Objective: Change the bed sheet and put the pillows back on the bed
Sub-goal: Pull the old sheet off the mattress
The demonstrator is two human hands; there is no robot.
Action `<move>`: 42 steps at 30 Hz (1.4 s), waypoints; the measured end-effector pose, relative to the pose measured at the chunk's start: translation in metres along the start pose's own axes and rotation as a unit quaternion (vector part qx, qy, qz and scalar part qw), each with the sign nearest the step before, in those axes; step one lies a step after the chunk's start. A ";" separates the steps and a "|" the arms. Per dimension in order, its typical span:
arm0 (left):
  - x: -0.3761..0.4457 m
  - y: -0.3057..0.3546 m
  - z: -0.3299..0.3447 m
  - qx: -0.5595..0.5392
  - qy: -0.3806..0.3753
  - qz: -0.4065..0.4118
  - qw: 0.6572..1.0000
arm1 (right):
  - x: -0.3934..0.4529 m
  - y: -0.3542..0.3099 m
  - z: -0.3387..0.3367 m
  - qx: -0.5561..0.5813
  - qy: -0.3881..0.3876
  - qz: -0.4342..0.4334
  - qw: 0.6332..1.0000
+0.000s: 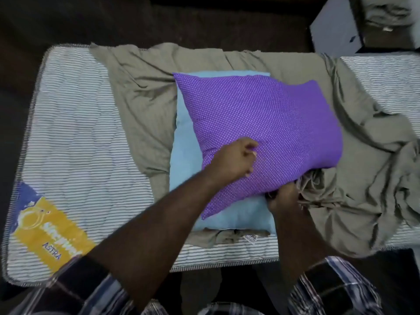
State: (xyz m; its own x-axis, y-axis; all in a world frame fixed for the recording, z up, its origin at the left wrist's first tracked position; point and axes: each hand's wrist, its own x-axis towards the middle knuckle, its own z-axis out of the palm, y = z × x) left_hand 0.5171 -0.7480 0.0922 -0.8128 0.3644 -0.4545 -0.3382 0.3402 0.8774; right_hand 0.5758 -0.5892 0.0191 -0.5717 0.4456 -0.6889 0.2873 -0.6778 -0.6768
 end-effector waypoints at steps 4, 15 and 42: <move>-0.014 -0.031 -0.045 0.230 0.175 0.036 0.957 | -0.021 0.014 0.023 0.059 0.026 0.010 0.998; -0.043 -0.044 -0.135 -0.117 0.145 -0.031 0.982 | -0.055 0.034 0.144 -0.014 -0.120 -0.101 0.987; -0.243 -0.271 -0.262 0.132 0.227 -0.446 0.856 | -0.166 0.288 0.259 -0.724 -0.376 0.028 0.577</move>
State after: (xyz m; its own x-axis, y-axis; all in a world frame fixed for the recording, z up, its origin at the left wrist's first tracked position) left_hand 0.6817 -1.1562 0.0052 -0.4081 -0.4961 -0.7664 -0.8501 0.5126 0.1208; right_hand 0.5546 -1.0099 0.0054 -0.5464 -0.3024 -0.7810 0.3509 0.7641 -0.5413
